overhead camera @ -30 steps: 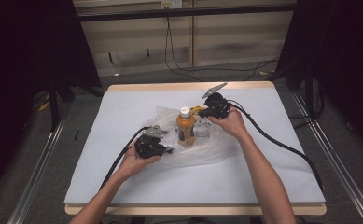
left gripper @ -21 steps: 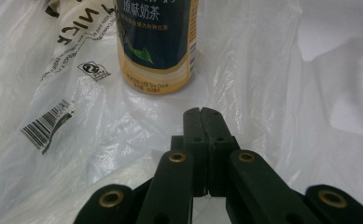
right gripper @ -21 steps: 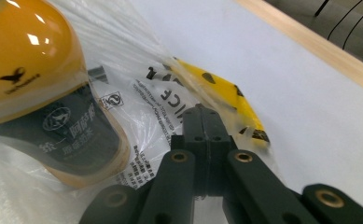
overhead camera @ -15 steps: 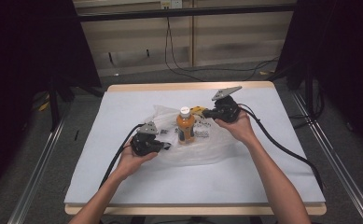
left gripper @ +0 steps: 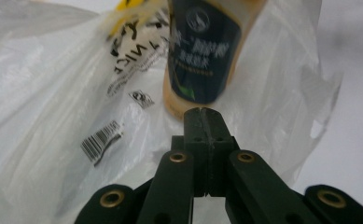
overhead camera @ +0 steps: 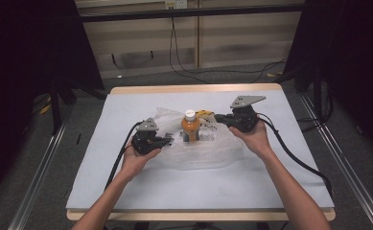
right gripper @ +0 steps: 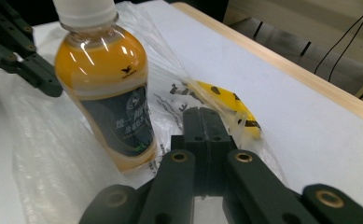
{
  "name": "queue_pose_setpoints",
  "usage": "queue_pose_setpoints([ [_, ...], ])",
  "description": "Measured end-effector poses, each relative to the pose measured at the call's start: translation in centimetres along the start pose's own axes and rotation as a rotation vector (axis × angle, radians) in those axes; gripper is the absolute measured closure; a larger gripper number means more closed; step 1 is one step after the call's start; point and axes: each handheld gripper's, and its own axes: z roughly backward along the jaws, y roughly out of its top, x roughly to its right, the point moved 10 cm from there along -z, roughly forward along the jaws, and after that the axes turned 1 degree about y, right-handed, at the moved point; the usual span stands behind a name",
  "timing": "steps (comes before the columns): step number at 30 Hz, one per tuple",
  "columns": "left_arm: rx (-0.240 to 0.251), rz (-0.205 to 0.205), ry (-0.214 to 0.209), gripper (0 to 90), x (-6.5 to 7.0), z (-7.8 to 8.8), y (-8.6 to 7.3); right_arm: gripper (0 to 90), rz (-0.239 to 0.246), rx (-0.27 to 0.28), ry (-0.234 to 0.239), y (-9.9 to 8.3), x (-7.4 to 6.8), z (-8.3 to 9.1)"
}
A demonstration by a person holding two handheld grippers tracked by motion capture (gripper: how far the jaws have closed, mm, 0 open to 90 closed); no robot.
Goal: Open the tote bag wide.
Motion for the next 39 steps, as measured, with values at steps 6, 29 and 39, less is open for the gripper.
queue_pose_setpoints([
  [6, 0.090, 0.032, -0.006, 90.0, -0.4, 1.2, 1.2, 90.0, -0.009, 0.027, -0.021, -0.7, -0.5, 2.3],
  [29, 0.250, 0.006, 0.062, 27.0, 2.4, 7.6, -1.4, 10.9, -0.138, 0.145, -0.096, -5.6, -2.8, 10.7],
  [39, 0.254, 0.059, 0.127, 7.0, 2.3, 9.6, -4.1, 8.0, -0.160, 0.162, -0.186, -8.5, -3.2, 14.0],
])
